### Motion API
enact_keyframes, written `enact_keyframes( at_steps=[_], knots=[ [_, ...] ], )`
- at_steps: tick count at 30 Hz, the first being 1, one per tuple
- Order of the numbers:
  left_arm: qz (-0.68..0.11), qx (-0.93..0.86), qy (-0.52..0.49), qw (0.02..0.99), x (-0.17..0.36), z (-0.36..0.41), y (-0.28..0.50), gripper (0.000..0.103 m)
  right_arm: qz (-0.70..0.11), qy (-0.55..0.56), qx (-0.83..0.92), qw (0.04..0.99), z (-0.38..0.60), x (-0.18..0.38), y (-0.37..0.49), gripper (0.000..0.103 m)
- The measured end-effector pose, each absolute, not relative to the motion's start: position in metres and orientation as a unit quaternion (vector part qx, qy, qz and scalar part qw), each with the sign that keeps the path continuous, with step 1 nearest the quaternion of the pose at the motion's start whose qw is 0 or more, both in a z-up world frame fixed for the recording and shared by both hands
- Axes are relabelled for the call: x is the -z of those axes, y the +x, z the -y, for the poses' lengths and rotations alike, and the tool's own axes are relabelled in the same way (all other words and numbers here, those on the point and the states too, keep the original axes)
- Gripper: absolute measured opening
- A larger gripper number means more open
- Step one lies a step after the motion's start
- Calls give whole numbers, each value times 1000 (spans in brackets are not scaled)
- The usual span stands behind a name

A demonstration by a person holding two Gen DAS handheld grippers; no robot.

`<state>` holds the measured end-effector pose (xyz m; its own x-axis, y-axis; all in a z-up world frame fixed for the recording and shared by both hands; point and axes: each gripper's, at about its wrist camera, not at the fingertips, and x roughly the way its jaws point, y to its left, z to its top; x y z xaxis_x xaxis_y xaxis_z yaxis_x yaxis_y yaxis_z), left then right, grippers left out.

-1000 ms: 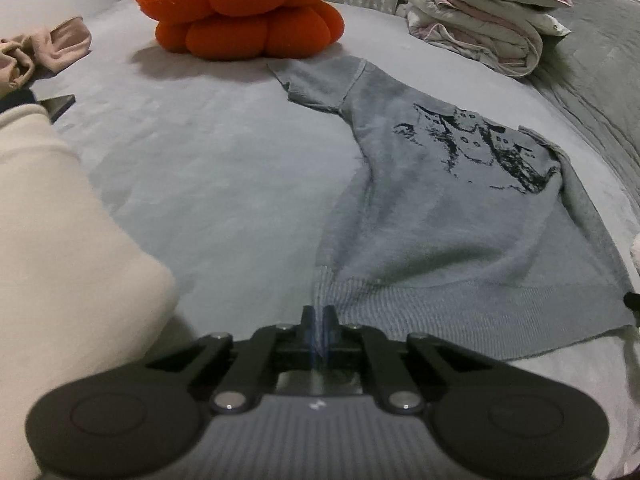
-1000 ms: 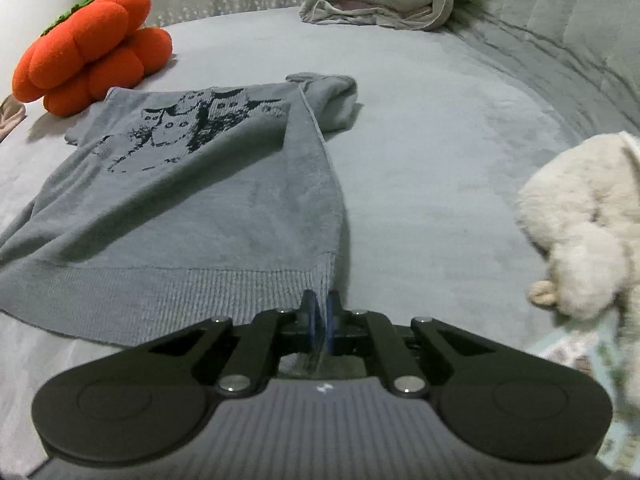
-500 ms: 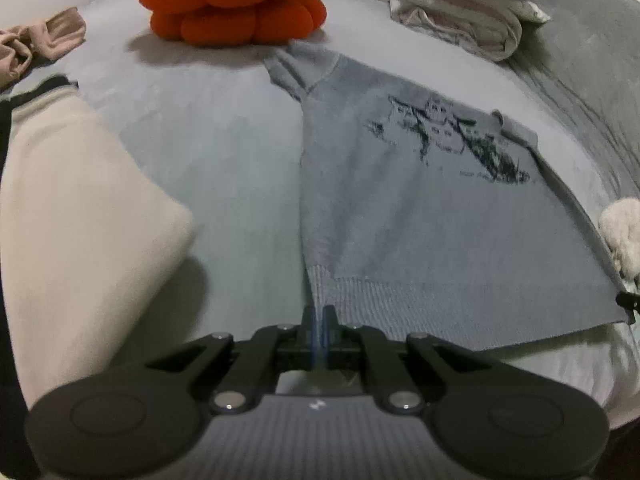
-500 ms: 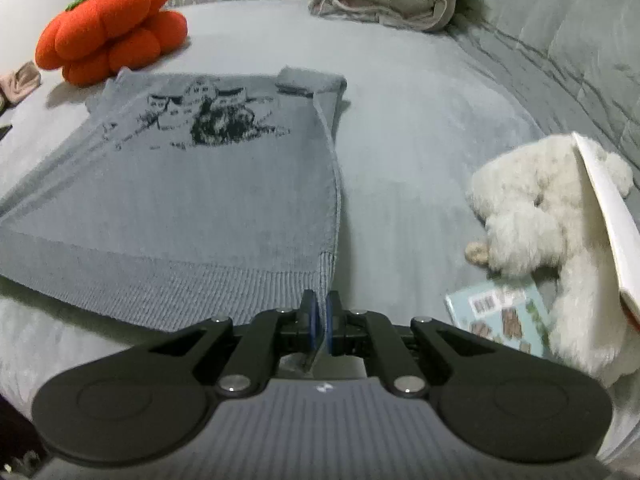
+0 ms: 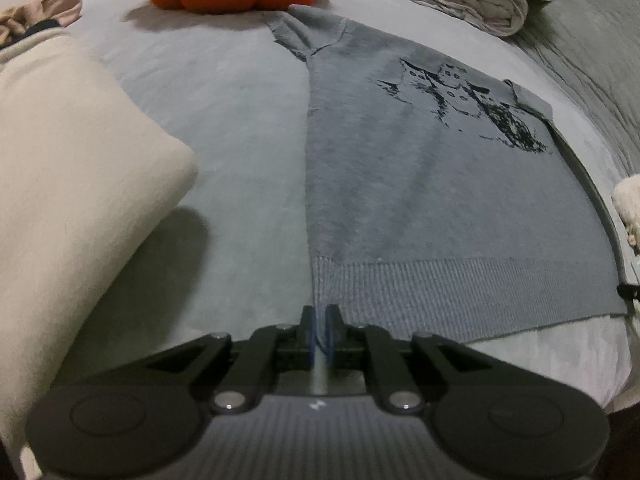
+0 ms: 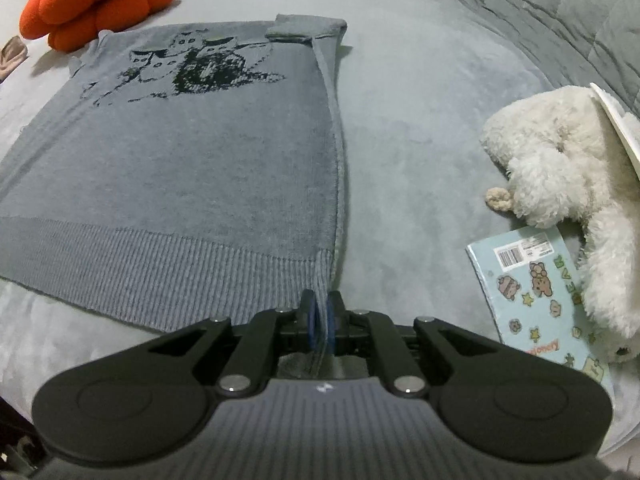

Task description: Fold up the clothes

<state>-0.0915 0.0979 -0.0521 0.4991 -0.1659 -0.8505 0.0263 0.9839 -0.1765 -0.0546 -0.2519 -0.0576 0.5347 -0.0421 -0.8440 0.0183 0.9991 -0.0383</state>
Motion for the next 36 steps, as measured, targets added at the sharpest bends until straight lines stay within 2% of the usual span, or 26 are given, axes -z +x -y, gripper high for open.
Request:
enact_keyframes(
  at_steps=[3, 4, 5, 9, 17, 24, 32, 36],
  knots=[
    [-496, 57, -73, 863, 47, -100, -87, 45, -481, -5, 18, 876, 252, 55, -56, 26],
    [-495, 55, -74, 864, 46, -102, -86, 48, -480, -5, 19, 877, 252, 53, -56, 35],
    [-493, 54, -75, 865, 44, -103, -84, 48, -478, -7, 20, 878, 252, 51, -54, 39],
    [-483, 41, -81, 871, 38, -107, -70, 57, -473, -10, 19, 881, 251, 45, -46, 40],
    [-481, 40, -102, 870, 37, -100, -25, 61, -454, -10, 20, 891, 246, 39, -6, 49],
    [-489, 24, -72, 869, 41, -86, 5, 61, -452, -2, 18, 892, 245, 48, 23, 50],
    [-520, 46, -63, 851, 49, -90, -27, 61, -481, 34, 12, 876, 276, 54, -5, 50],
    [-523, 55, -66, 848, 51, -87, -52, 55, -498, 90, -4, 863, 292, 58, -27, 50]
  ],
)
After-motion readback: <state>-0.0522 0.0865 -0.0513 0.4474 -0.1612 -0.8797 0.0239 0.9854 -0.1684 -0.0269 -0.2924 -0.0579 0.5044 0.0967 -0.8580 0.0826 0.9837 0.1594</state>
